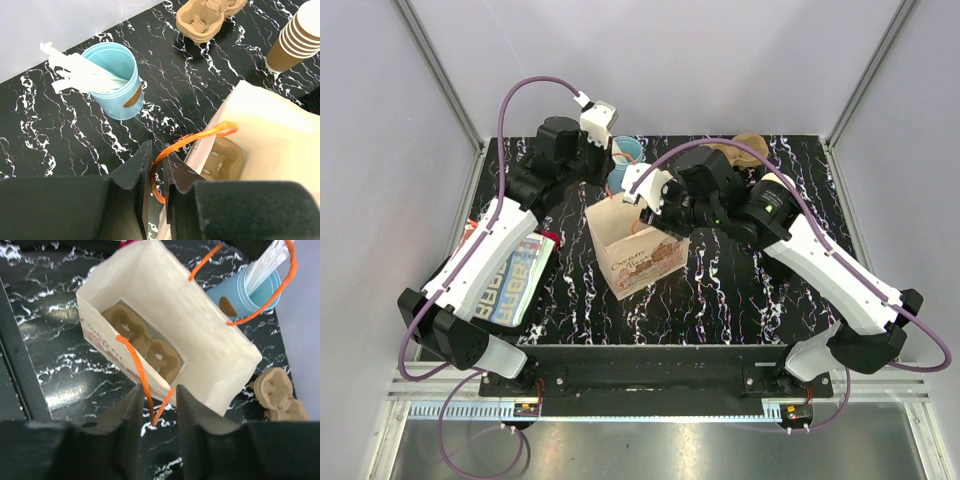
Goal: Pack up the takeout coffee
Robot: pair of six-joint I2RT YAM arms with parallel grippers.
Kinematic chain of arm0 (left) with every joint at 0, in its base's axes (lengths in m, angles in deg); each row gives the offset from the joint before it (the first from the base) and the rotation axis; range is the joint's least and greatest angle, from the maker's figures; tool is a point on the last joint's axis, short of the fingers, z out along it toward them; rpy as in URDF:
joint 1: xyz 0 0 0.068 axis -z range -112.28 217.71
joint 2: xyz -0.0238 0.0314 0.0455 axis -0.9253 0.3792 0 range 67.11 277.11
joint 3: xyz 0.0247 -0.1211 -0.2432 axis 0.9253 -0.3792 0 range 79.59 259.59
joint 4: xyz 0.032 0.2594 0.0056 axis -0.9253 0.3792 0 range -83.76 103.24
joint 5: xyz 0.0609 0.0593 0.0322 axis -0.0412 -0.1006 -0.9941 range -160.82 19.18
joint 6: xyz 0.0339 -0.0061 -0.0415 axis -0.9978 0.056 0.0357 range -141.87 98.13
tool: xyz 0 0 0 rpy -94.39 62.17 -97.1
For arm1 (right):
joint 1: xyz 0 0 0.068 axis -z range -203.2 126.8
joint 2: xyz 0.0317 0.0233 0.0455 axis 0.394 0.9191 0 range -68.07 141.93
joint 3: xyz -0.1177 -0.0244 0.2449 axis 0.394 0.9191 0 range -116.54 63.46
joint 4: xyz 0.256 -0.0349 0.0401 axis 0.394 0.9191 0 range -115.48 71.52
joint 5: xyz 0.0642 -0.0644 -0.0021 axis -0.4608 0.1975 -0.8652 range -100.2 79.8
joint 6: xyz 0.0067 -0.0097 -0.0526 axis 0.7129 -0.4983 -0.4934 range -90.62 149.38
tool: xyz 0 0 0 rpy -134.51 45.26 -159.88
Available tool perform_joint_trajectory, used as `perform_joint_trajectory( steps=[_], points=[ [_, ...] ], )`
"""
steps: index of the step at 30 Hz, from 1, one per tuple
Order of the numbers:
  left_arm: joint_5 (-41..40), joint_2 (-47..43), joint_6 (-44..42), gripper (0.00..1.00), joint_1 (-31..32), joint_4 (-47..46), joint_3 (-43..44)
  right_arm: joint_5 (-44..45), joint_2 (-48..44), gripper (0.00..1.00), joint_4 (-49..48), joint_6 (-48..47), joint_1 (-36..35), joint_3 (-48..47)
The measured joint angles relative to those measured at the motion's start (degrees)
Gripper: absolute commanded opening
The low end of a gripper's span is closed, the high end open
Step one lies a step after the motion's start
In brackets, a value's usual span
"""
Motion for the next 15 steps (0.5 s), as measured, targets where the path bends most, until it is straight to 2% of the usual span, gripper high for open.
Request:
perform_joint_trajectory(
  steps=[2, 3, 4, 7, 15],
  points=[
    [0.13, 0.00, 0.02, 0.03, 0.00, 0.13, 0.11, 0.02, 0.00, 0.17, -0.79, 0.00, 0.00, 0.13],
    [0.22, 0.00, -0.13, 0.00, 0.00, 0.13, 0.15, 0.00, 0.00, 0.07, -1.07, -0.07, 0.00, 0.13],
    [0.28, 0.00, -0.24, 0.00, 0.00, 0.22, 0.24, 0.07, 0.00, 0.05, -1.36, 0.04, 0.00, 0.13],
    [0.37, 0.09, -0.44, 0.00, 0.00, 1.20, 1.38, 0.72, 0.00, 0.00, -1.77, 0.04, 0.00, -0.13],
    [0.52, 1.73, -0.50, 0.00, 0.31, 3.02, 11.43, 5.51, 0.09, 0.00, -3.28, -0.24, 0.13, -6.99]
  ],
)
